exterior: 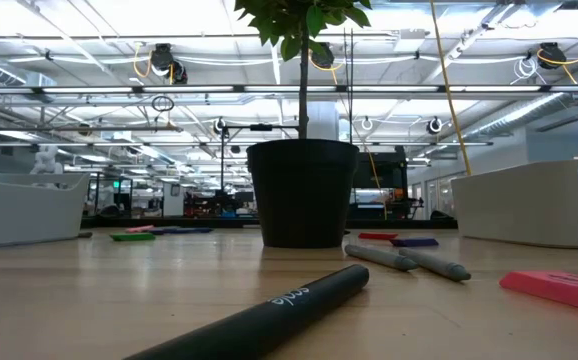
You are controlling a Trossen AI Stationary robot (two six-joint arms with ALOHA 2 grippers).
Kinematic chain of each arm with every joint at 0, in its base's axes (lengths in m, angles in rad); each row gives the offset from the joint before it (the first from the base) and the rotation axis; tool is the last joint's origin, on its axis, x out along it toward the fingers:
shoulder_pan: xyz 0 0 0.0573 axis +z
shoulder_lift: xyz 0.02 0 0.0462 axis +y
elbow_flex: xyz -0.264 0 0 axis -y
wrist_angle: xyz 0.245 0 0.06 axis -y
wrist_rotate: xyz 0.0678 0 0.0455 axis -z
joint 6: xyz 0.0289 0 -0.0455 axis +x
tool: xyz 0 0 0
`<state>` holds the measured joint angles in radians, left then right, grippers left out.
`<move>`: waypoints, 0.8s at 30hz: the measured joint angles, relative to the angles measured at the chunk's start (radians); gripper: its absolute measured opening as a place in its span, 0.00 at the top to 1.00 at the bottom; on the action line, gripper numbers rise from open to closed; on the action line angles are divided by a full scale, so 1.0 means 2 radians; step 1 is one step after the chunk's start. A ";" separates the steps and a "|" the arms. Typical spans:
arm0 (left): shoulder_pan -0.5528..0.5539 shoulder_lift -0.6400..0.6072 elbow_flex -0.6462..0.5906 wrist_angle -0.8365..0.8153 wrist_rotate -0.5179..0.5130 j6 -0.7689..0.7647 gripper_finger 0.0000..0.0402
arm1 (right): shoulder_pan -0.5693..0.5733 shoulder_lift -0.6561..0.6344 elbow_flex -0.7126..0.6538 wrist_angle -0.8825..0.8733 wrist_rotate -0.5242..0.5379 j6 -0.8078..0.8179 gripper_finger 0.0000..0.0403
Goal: Sort crayons/erasers/pens/pencils in bins
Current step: Put the gray crayon into the bottom left gray bin
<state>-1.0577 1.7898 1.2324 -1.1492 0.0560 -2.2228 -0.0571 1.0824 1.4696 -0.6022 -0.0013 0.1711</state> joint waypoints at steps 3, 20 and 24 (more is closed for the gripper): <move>0.000 -0.016 0.000 0.000 0.002 0.008 0.71 | 0.000 0.000 0.000 0.000 0.000 0.000 0.47; 0.002 -0.229 0.002 -0.006 -0.179 0.092 0.71 | 0.000 0.000 0.000 0.000 0.000 0.000 0.47; 0.002 -0.255 0.002 0.016 -0.235 0.130 0.71 | 0.000 0.000 0.000 0.000 0.000 0.000 0.47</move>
<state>-1.0532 1.2801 1.2354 -1.1170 -0.4132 -1.9619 -0.0570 1.0824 1.4696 -0.6023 -0.0013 0.1711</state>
